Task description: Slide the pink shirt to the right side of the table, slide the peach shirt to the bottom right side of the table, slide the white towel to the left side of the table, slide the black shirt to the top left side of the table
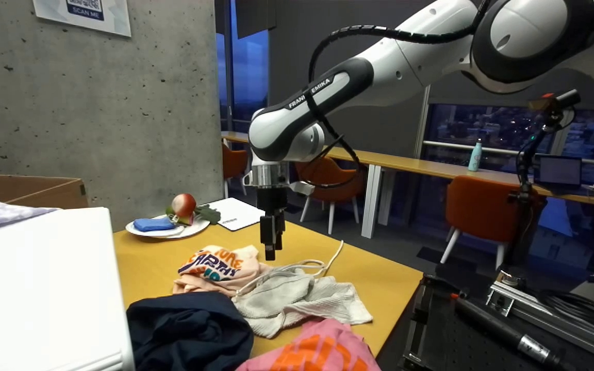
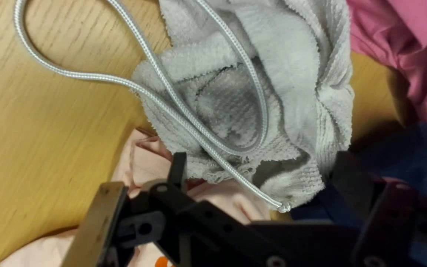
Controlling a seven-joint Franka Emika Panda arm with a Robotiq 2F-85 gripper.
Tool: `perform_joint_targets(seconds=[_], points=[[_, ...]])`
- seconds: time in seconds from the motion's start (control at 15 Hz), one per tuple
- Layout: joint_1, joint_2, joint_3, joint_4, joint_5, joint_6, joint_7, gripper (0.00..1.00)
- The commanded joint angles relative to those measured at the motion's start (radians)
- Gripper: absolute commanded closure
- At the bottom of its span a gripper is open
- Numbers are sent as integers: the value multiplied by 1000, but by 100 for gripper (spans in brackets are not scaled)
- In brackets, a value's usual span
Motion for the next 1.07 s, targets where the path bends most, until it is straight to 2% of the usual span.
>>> perform_joint_targets(seconds=[0.0, 0.13, 0.33, 0.47, 0.53, 0.87, 1.0], points=[[46, 83, 1, 207, -82, -207, 1, 0], [68, 113, 14, 267, -93, -282, -13, 0], [106, 156, 22, 310, -97, -332, -17, 0], [147, 172, -9, 298, -143, -306, 10, 0], [114, 140, 19, 254, -104, -290, 1, 0], [117, 154, 19, 258, -110, -287, 4, 0], [148, 108, -6, 244, -129, -276, 19, 0]])
